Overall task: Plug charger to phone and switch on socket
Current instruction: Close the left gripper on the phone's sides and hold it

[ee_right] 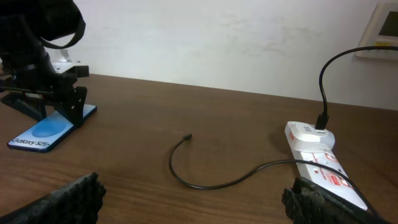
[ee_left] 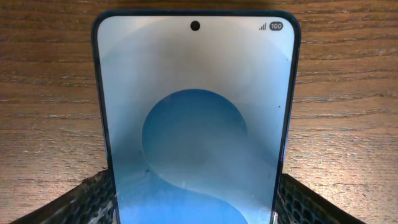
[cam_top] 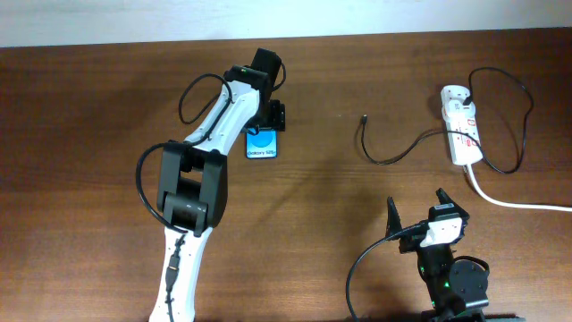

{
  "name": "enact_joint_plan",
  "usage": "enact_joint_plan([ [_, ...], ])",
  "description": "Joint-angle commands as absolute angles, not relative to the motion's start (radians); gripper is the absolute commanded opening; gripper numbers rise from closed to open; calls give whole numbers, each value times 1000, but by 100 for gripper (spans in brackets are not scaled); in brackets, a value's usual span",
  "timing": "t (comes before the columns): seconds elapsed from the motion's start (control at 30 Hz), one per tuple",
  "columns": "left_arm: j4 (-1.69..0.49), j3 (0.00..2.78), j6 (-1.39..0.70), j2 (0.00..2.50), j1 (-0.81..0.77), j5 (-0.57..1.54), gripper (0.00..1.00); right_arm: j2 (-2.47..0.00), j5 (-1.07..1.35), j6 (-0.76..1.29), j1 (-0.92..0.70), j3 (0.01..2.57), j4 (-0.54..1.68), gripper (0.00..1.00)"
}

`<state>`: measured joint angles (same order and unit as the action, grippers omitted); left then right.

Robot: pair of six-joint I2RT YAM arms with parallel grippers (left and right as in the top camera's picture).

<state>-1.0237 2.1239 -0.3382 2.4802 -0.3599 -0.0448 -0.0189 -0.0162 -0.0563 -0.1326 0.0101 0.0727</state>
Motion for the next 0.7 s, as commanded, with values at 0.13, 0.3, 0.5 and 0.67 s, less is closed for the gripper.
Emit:
enact_joint_plan([
  [0.13, -1026, 2133, -352, 2509, -359, -33, 29, -19, -12, -49, -138, 6, 80, 98],
  [0.3, -1026, 2133, -352, 2509, -359, -33, 18, -19, -12, -49, -138, 6, 80, 98],
  [0.5, -1026, 2133, -352, 2509, -359, -33, 4, -19, -12, -49, -137, 6, 80, 98],
  [0.67, -1026, 2138, -352, 2509, -359, -33, 0, -19, -12, -49, -138, 6, 80, 98],
])
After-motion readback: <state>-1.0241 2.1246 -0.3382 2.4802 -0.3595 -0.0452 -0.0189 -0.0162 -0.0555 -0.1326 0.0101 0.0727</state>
